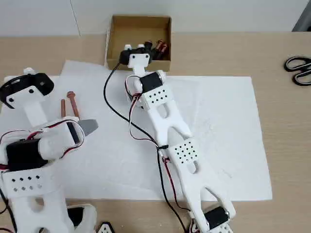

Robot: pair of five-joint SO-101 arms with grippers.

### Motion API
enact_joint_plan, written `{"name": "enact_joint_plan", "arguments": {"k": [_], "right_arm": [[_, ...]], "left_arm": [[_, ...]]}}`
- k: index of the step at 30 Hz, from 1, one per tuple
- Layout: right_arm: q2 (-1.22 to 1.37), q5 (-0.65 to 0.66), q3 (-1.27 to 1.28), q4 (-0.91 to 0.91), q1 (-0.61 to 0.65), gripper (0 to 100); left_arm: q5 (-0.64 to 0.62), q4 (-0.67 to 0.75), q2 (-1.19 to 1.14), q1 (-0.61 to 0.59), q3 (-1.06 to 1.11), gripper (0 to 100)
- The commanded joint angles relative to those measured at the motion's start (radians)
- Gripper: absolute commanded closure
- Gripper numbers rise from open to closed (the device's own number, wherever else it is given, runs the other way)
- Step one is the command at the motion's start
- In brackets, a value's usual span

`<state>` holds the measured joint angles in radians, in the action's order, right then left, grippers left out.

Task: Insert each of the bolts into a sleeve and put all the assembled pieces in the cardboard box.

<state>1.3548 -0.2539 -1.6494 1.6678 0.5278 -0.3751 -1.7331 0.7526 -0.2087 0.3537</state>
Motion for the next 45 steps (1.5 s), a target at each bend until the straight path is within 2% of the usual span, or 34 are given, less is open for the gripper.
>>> {"name": "enact_joint_plan", "arguments": {"k": [1, 5, 7, 9, 12, 17, 23, 33, 37, 45], "right_arm": [[0.008, -0.009, -0.028, 0.015, 0.007, 78.6], [0.013, -0.005, -0.028, 0.015, 0.002, 80.1], [0.013, -0.005, -0.028, 0.015, 0.002, 87.5], [0.010, -0.003, -0.031, 0.015, 0.002, 99.5], [0.007, -0.002, -0.031, 0.015, 0.001, 96.0], [-0.018, 0.061, -0.032, 0.016, 0.002, 99.5], [-0.213, 0.083, -0.028, 0.027, -0.015, 99.5], [-0.493, 0.083, -0.021, 0.030, -0.151, 99.5], [-0.591, 0.098, 0.157, 0.028, -0.156, 99.4], [-0.952, 0.235, 0.772, 0.022, -0.151, 99.1]], "left_arm": [[-0.005, -0.003, 0.008, -0.011, -0.039, 69], [-0.005, -0.003, 0.008, -0.011, -0.039, 69], [-0.005, -0.003, 0.008, -0.011, -0.039, 69], [-0.005, -0.003, 0.008, -0.011, -0.039, 69], [-0.005, -0.003, 0.008, -0.011, -0.039, 69], [-0.005, -0.003, 0.008, -0.011, -0.039, 69], [-0.005, -0.005, 0.008, -0.011, -0.039, 69], [-0.005, -0.005, 0.008, -0.011, -0.041, 69], [-0.005, -0.005, 0.008, -0.011, -0.041, 69], [-0.005, -0.005, 0.008, -0.011, -0.041, 69]]}}
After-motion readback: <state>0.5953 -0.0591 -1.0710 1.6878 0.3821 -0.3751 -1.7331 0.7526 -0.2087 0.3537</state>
